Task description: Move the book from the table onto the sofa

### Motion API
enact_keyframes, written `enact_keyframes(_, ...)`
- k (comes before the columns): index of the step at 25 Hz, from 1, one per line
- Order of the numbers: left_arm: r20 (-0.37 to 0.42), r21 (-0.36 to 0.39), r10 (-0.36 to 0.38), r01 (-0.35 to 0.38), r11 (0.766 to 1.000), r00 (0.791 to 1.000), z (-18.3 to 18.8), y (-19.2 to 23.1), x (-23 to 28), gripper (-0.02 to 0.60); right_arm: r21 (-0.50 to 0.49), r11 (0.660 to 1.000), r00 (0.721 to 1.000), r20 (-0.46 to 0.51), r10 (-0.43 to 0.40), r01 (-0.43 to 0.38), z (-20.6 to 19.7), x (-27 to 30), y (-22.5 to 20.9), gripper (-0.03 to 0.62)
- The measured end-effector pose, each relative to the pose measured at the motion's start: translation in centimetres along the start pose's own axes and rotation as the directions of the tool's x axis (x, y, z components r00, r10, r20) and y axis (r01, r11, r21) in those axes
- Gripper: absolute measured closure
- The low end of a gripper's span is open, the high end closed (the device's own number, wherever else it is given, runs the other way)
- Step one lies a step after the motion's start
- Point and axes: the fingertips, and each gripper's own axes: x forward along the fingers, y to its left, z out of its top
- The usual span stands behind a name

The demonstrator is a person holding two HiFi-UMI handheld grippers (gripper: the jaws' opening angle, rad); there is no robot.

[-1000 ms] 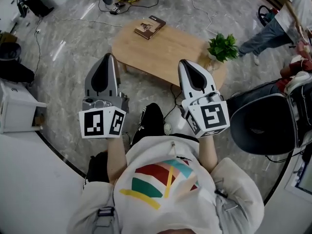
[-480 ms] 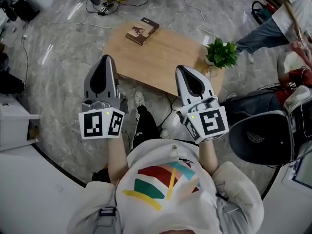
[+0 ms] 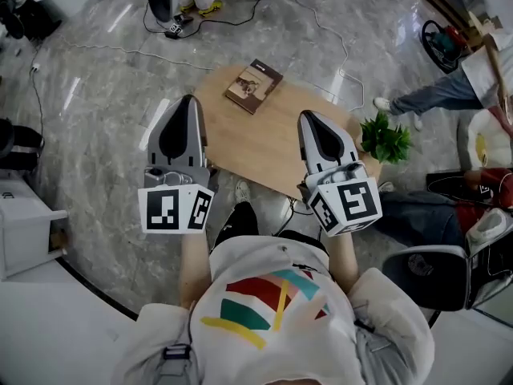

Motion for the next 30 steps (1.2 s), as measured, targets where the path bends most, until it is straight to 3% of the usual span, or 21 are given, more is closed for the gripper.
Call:
enact_keyframes(7,-0.023,-0.035,-0.048,0.047,0.998,0.999,-1.0,4.7,5.3,0.575,0.074,0.996,0.998,-0.021,-0.052,0.053,0.5,6.3,-1.4,0.582)
enact_keyframes(14,-0.064,-0.07,-0.06,0.055,0.996,0.996,-2.8,6.1,8.2,0.574,0.11,0.991,0.997,-0.048,-0.066,0.071,-0.2,9.1,-3.3,0.582)
enact_keyframes(24,-0.079,0.001,-0.039,0.039,0.999,0.996,-3.6,5.6,15.5,0.575,0.207,0.978,0.999,0.022,-0.037,0.032,0.2,14.6,-10.0,0.582)
enact_keyframes(30,-0.065,0.049,-0.049,0.052,0.997,0.997,-4.9,4.1,21.7,0.575,0.174,0.985,0.998,0.058,-0.005,-0.005,0.6,17.2,-15.2,0.582)
